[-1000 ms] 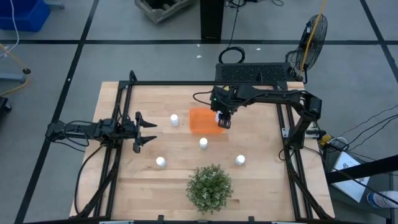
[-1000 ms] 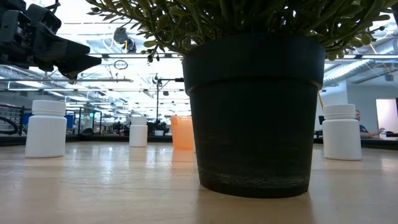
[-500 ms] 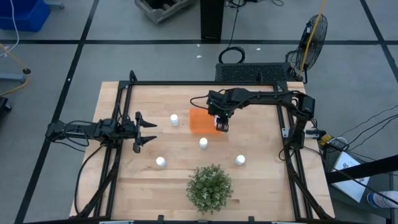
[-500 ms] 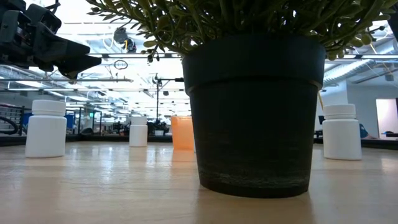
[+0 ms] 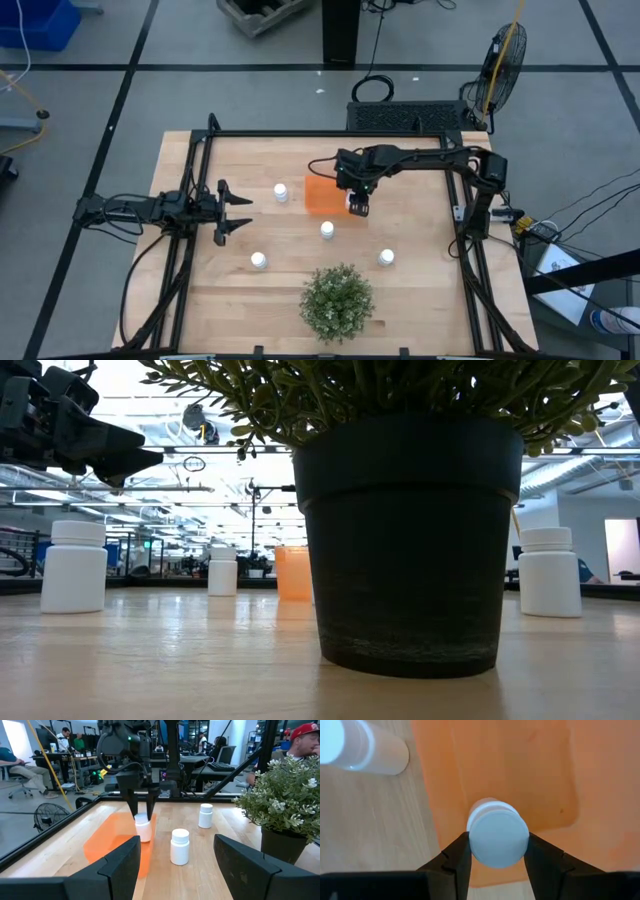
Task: Pick and place pill bottles into a basket
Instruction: Put the white pill bottle into the orange bin
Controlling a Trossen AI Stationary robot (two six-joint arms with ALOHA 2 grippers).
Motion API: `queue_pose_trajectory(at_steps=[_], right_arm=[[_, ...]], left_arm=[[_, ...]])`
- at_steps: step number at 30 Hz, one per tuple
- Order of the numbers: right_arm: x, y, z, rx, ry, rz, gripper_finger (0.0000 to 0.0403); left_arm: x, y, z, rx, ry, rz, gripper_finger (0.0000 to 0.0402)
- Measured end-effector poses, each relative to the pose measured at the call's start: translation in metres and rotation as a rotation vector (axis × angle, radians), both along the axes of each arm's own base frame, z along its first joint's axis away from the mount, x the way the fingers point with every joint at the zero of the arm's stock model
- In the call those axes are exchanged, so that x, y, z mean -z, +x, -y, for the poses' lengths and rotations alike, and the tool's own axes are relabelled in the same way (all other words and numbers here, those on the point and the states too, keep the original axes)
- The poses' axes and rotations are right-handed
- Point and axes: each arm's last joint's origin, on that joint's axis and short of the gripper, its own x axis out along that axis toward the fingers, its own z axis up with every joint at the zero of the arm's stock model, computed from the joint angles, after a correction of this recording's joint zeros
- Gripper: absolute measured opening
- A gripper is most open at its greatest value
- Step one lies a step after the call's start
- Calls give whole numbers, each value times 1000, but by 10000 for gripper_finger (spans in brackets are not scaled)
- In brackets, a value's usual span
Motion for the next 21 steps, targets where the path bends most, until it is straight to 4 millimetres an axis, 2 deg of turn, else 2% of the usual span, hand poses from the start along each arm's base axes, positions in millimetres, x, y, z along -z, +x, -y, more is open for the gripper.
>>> queue_pose_trajectory(at_steps=[12, 18, 21], right_arm=[[1, 2, 1, 11, -6, 26, 143], [5, 2, 1, 70, 5, 10, 267], [2, 2, 1, 78, 3, 27, 295]], left_arm=[[0, 0, 0, 0, 0, 0, 257], [0, 0, 0, 0, 0, 0, 257], [0, 0, 0, 0, 0, 1, 257]])
